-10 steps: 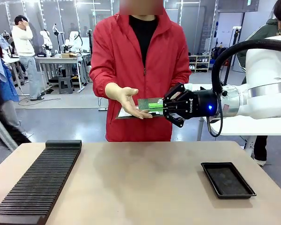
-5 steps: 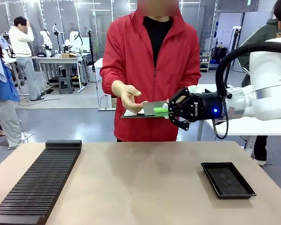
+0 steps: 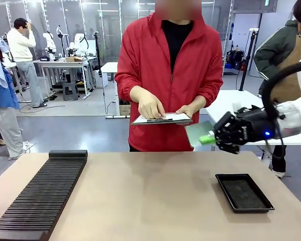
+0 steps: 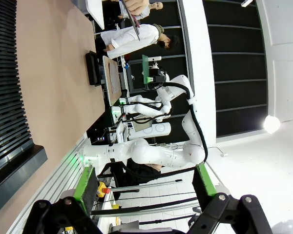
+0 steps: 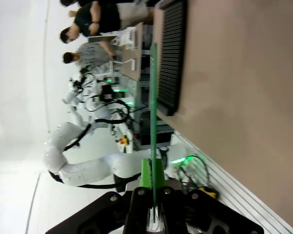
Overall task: Inspect the PCB.
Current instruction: Place the Blank PCB in the ESD tray.
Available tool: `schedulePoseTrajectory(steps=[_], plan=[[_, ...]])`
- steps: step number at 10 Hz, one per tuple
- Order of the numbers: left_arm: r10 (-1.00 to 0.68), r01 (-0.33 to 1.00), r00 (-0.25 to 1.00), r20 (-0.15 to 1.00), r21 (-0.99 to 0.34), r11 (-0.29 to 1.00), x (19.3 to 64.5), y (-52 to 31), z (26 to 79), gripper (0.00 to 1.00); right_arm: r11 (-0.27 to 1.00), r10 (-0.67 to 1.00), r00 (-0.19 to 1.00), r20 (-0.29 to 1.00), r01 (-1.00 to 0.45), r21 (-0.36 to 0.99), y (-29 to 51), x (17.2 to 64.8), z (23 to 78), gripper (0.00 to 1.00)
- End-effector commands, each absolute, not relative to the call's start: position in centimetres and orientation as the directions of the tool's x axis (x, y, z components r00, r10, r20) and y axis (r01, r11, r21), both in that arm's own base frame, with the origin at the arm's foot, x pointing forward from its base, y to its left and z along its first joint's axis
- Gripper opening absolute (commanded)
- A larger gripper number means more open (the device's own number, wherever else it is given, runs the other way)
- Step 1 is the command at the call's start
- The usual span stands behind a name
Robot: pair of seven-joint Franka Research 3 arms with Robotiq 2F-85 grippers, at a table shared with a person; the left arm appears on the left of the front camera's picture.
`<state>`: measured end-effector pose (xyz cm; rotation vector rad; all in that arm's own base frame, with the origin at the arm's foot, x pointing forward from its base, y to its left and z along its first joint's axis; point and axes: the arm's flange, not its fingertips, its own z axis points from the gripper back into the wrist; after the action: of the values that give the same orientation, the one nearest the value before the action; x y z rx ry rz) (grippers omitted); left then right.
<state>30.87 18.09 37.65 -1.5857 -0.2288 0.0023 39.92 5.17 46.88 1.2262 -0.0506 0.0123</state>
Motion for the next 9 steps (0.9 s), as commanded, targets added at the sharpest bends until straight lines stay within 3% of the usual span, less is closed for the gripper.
schedulePoseTrajectory(steps=[1, 5, 9], plan=[[0.142, 0.140, 0.980, 0.138, -0.990, -0.004, 30.4, 18.0, 37.9, 1.00, 0.380, -0.028, 0.997, 0.072, -0.056, 0.923, 1.8, 39.8, 46.1, 0.03], [0.142, 0.140, 0.980, 0.138, -0.990, -0.004, 30.4, 18.0, 37.9, 1.00, 0.517, -0.018, 1.000, -0.002, 0.011, 0.856, -5.2, 40.3, 42.4, 0.03], [0.142, 0.140, 0.980, 0.138, -0.990, -0.004, 30.4, 18.0, 37.9, 1.00, 0.537, 0.023, 1.000, 0.005, -0.016, 0.843, -6.1, 39.3, 41.1, 0.03]])
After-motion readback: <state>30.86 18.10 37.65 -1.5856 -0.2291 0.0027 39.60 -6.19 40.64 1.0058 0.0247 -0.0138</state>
